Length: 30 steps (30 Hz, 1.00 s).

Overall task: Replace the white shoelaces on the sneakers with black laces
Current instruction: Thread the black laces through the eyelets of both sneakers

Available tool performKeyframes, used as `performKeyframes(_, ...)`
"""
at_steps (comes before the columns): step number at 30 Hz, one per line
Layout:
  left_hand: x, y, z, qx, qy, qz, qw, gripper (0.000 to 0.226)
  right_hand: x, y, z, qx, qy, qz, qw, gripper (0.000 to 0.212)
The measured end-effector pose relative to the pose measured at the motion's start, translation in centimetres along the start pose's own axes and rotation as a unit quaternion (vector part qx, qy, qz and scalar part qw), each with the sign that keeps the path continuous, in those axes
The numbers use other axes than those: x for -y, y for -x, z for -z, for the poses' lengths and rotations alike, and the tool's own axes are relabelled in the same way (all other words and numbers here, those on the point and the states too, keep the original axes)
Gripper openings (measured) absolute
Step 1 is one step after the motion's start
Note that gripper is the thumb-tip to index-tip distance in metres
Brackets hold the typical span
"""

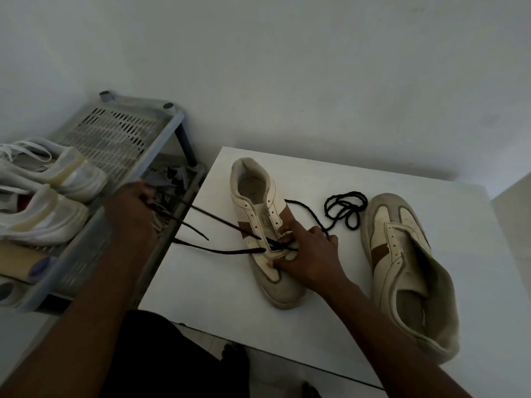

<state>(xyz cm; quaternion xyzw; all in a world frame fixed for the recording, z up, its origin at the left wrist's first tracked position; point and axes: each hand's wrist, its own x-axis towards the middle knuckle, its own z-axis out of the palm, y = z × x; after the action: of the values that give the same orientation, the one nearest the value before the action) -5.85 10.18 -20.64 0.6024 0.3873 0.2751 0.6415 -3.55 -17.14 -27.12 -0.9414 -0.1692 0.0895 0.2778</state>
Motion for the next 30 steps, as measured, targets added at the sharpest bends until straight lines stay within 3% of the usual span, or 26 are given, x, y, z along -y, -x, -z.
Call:
performKeyframes(2,0.2,-0.3,0.5,-0.047,-0.041,0.019,0.998,0.026,0.0,-0.1,0.0,0.005,0.01,-0.002,1.0,0.067)
performKeyframes(4,1.5,-1.1,0.6,-0.052,-0.204,0.015,0.977,0.026,0.2,-0.2,0.1,0.009,0.017,-0.001,1.0,0.068)
performKeyframes(6,2.1,-0.4,-0.2,-0.035,-0.452,-0.107,0.885,0.051,0.1,-0.2,0.1,0.01,0.013,-0.004,1.0,0.067)
performKeyframes(7,2.3,0.3,-0.8,0.036,-0.495,-0.171,0.851,0.05,0.2,-0.2,0.1,0.012,0.012,-0.002,1.0,0.067)
performKeyframes(9,2.7,3.3,-2.7,0.268,-0.467,-0.235,0.809,0.038,0.3,-0.2,0.2,0.015,0.008,-0.001,1.0,0.067)
performKeyframes(11,3.7,5.6,-4.4,0.401,-0.475,-0.286,0.73,0.037,0.4,-0.1,0.3,0.011,0.007,0.007,1.0,0.066)
performKeyframes(14,3.9,6.0,-5.5,0.372,-0.534,-0.341,0.678,0.032,0.4,0.0,0.3,0.011,0.004,0.009,1.0,0.065)
performKeyframes(17,4.2,5.9,-5.5,0.365,-0.561,-0.354,0.654,0.029,0.3,-0.1,0.4,0.014,0.003,0.012,1.0,0.065)
performKeyframes(21,4.3,5.3,-5.1,0.366,-0.526,-0.378,0.668,0.013,0.2,-0.2,0.4,0.015,0.004,0.016,1.0,0.067)
performKeyframes(23,3.4,3.8,-4.3,0.338,-0.511,-0.368,0.7,0.007,0.0,-0.1,0.4,0.014,0.01,0.01,1.0,0.069)
performKeyframes(27,1.5,0.2,-0.3,0.145,-0.476,-0.338,0.799,0.006,0.0,-0.1,0.6,0.017,0.005,0.005,1.0,0.071)
performKeyframes(30,1.7,-1.6,1.4,0.016,-0.433,-0.226,0.872,0.009,0.1,0.0,0.6,0.012,0.004,0.011,1.0,0.074)
